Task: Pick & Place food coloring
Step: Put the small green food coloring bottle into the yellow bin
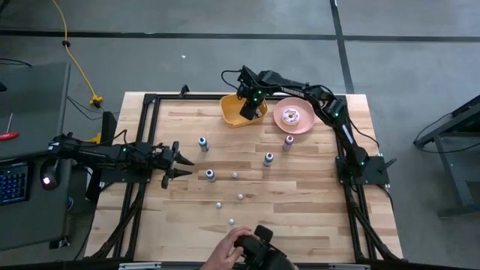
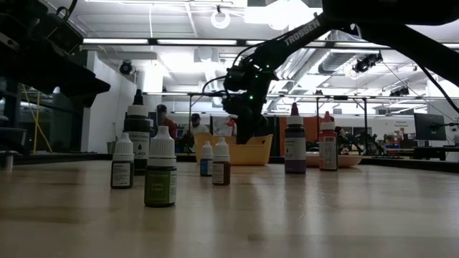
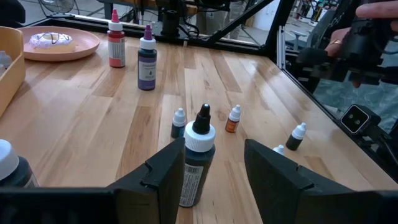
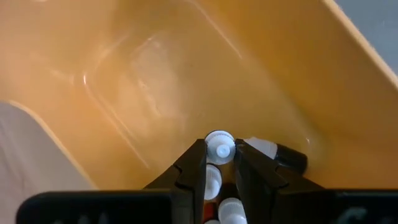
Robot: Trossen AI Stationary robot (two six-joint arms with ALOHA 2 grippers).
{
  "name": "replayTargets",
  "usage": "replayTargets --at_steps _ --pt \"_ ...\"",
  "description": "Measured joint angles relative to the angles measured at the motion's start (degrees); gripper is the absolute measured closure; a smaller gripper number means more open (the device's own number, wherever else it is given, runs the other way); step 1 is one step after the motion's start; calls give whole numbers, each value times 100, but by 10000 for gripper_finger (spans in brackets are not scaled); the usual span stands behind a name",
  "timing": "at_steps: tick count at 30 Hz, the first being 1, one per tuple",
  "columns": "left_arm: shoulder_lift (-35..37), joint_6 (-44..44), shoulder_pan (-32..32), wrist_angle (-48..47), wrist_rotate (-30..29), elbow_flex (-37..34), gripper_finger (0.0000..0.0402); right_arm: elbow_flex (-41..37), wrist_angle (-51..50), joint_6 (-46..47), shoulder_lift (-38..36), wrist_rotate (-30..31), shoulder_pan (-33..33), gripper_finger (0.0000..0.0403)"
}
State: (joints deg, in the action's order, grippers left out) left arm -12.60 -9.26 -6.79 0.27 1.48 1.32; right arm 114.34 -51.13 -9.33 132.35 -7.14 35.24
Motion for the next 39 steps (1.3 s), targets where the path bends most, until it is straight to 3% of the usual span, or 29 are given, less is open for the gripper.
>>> replayTargets --at_steps 39 --pt "-1 -2 2 0 0 2 238 -11 -57 -167 2 -289 202 331"
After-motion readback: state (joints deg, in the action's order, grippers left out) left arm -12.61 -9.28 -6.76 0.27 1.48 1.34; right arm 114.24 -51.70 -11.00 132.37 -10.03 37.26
